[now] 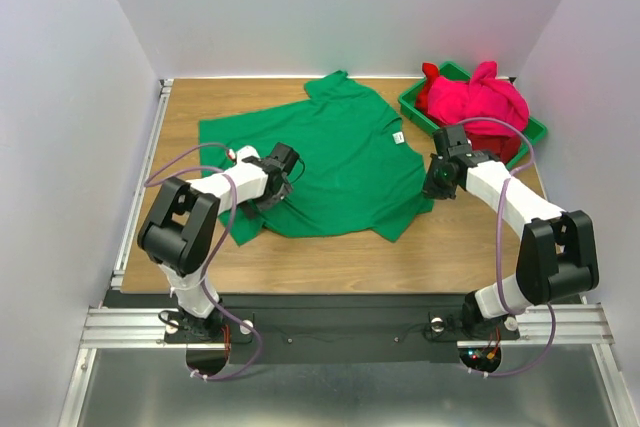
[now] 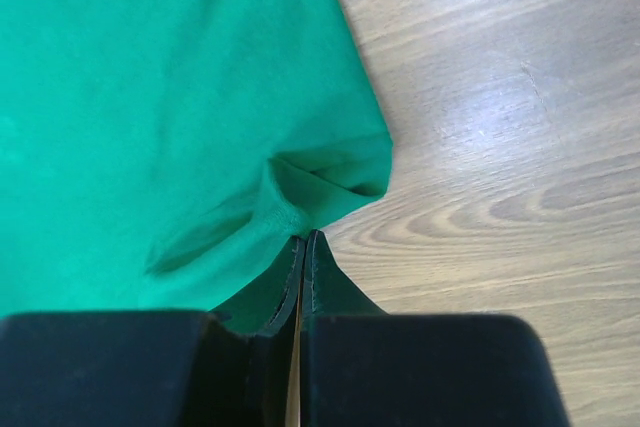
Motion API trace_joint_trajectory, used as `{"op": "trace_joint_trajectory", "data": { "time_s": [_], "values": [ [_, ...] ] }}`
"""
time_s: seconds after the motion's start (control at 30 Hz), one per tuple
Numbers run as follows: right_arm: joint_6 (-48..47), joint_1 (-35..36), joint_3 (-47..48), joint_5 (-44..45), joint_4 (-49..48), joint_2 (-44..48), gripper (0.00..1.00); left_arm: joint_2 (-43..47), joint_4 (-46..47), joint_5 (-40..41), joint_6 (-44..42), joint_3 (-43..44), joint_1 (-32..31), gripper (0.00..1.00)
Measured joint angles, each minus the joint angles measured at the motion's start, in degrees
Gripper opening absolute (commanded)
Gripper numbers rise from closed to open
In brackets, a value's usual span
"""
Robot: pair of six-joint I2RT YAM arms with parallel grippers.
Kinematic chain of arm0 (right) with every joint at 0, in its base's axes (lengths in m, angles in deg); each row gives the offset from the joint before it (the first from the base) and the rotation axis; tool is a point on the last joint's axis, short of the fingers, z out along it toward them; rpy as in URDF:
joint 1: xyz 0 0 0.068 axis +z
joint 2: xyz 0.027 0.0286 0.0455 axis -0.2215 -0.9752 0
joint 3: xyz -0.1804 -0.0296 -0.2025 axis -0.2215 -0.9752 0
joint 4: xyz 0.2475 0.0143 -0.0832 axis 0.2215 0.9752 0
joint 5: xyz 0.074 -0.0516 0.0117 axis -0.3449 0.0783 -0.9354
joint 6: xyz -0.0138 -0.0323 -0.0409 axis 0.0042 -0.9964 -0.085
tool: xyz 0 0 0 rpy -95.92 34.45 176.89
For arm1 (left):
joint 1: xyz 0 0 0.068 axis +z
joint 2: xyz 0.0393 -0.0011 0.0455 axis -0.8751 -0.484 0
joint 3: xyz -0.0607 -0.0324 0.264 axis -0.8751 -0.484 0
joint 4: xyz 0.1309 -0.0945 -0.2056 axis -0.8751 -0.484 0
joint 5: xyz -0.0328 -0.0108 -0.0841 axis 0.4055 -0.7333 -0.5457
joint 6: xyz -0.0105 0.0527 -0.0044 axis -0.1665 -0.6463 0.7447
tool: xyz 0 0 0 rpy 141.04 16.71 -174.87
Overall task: Fold and stack the t-shirts
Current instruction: Fold the tshirt
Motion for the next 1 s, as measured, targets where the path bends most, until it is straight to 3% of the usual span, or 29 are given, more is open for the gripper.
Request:
{"op": "trace_joint_trajectory", "data": {
  "time_s": [0.33,0.5,0.8,1.0],
  "values": [
    [0.0,0.0,1.5,-0.5,0.0,-0.3,0.00,-11.6,2.4,0.1,-9.4,14.6,2.1,0.98],
    [-0.2,0.0,2.5,-0.5,0.0,-0.8,0.00,-12.7,2.5,-0.3,-11.8,17.7,2.3,0.98],
    [-0.9,0.0,2.5,-1.0,-0.2,-0.8,0.00,13.3,-7.4,2.3,1.6,5.8,-1.2,0.97],
    [-1.6,0.0,2.4,-1.5,-0.1,-0.2,0.00,17.2,-11.9,0.9,11.9,-5.7,-2.0,0.90]
  ]
}}
